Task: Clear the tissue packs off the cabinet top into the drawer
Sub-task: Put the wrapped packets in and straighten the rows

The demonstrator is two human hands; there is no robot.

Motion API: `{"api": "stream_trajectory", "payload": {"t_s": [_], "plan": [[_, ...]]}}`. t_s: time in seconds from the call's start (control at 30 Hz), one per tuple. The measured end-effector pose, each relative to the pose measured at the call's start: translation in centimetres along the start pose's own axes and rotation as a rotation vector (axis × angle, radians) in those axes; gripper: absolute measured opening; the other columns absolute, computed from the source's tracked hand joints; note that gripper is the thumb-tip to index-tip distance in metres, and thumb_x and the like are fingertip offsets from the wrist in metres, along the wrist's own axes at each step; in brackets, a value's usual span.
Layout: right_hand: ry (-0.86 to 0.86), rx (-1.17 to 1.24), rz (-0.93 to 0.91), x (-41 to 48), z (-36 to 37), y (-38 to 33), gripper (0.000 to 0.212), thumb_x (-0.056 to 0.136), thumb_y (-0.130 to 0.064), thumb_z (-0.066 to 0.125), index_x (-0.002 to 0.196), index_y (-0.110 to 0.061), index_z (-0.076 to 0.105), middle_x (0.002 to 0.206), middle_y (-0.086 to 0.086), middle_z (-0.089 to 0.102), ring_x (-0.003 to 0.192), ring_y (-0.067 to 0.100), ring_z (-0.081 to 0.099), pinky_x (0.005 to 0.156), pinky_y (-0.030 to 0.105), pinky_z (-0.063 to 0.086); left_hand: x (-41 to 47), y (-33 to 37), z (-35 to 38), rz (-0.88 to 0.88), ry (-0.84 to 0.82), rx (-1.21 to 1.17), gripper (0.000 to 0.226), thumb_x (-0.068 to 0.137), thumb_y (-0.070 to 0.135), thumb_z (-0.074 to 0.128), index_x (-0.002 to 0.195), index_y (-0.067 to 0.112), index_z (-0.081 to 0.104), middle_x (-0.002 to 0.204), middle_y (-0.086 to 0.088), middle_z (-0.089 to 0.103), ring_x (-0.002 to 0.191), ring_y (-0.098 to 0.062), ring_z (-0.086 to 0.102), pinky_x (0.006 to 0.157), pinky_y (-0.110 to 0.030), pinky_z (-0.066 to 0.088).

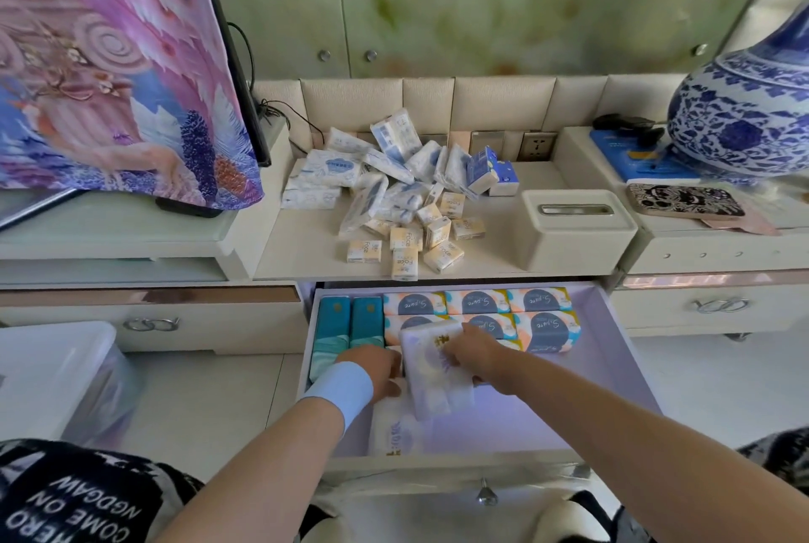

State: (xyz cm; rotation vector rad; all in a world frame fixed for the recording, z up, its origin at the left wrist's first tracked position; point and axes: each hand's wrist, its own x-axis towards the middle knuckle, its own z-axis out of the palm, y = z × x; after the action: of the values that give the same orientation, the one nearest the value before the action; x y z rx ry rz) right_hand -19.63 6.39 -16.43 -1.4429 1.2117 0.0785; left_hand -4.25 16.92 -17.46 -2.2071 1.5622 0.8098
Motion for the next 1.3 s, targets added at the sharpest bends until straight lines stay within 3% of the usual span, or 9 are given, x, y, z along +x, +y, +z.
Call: {"api": "stream_trajectory", "payload": {"t_s": [0.2,0.33,0.47,0.6,0.73,0.87,0.97,1.13,1.3], "plan": [[-0.029,-0.009,0.002,-0.1,-0.7,0.1,0.027,0.087,-0.011,0.051,0.110,-0.023,0.058,0.112,0.009,0.061,0.096,0.025,0.060,0.076,0.032,0.052,-0.4,0.2,-1.0,-0.087,-0.036,0.152,0.037,0.090,0.030,0.063,0.124,0.016,0.058,0.124,-0.007,0.062,0.112,-0.029,0.059,0.091,-0.037,0.047],[-0.049,-0.006,-0.053,0.0,-1.6,-0.6,0.032,0.089,-0.013,0.057,0.115,-0.027,0.065,0.112,0.006,0.065,0.104,0.026,0.063,0.088,0.035,0.056,-1.0,-0.2,-1.3,-0.092,-0.104,0.089,0.019,0.089,0.018,0.062,0.107,0.016,0.065,0.103,-0.007,0.068,0.088,-0.028,0.062,0.084,-0.036,0.052],[-0.037,-0.189,-0.198,0.4,-2.5,-2.0,0.039,0.088,-0.014,0.064,0.125,-0.024,0.067,0.119,0.006,0.065,0.108,0.026,0.063,0.096,0.040,0.053,-0.6,-1.5,-3.5,-0.099,0.139,-0.234,0.022,0.084,0.006,0.053,0.097,0.012,0.070,0.100,-0.007,0.071,0.088,-0.028,0.067,0.074,-0.033,0.055],[-0.081,-0.439,-0.348,-0.2,-3.3,-3.6,0.038,0.089,-0.015,0.062,0.123,-0.030,0.068,0.109,-0.003,0.065,0.103,0.018,0.060,0.089,0.030,0.049,-0.6,-3.0,-4.4,-0.108,0.270,-0.600,0.052,0.088,-0.007,0.033,0.121,0.025,0.058,0.121,0.002,0.060,0.112,-0.022,0.057,0.098,-0.036,0.048],[-0.180,-0.594,-0.383,-0.6,-2.4,-3.9,0.038,0.091,-0.020,0.062,0.126,-0.034,0.065,0.109,-0.008,0.065,0.101,0.014,0.058,0.085,0.026,0.046,-1.3,-1.8,-4.7,0.065,0.099,-0.849,0.039,0.088,0.023,0.059,0.124,0.037,0.056,0.121,0.003,0.061,0.109,-0.016,0.058,0.093,-0.031,0.049],[-0.022,-0.371,-0.418,-0.3,-1.5,-3.4,0.040,0.083,-0.034,0.075,0.121,-0.031,0.065,0.103,-0.008,0.066,0.096,0.012,0.062,0.079,0.022,0.051,-1.3,-1.6,-4.1,0.096,0.141,-0.592,0.057,0.076,0.036,0.072,0.131,0.037,0.056,0.118,0.008,0.061,0.104,-0.014,0.059,0.089,-0.029,0.051],[0.148,-0.228,-0.383,-0.5,-1.5,-3.4,0.051,0.080,-0.040,0.079,0.123,-0.031,0.053,0.107,-0.006,0.058,0.097,0.014,0.058,0.065,0.018,0.045,-1.6,-2.5,-3.9,0.047,0.185,-0.869,0.040,0.084,0.021,0.073,0.121,0.023,0.060,0.105,0.001,0.062,0.089,-0.016,0.063,0.066,-0.025,0.057],[-0.141,0.180,-0.127,-0.4,-1.2,-2.3,0.052,0.087,-0.028,0.075,0.130,-0.016,0.049,0.112,0.009,0.068,0.091,0.026,0.070,0.075,0.041,0.061,-2.5,-2.8,-3.6,-0.078,0.049,-1.323,0.041,0.086,0.006,0.070,0.122,0.009,0.050,0.115,-0.015,0.062,0.098,-0.031,0.067,0.079,-0.046,0.060],[-0.165,0.073,-0.216,-0.6,-0.7,-1.5,0.043,0.089,-0.012,0.071,0.127,-0.020,0.052,0.106,0.005,0.067,0.086,0.020,0.068,0.060,0.032,0.057,-3.0,-2.4,-3.2,-0.065,-0.075,-0.738,0.042,0.083,0.033,0.072,0.121,0.021,0.059,0.109,0.002,0.067,0.098,-0.016,0.065,0.084,-0.033,0.058]]}}
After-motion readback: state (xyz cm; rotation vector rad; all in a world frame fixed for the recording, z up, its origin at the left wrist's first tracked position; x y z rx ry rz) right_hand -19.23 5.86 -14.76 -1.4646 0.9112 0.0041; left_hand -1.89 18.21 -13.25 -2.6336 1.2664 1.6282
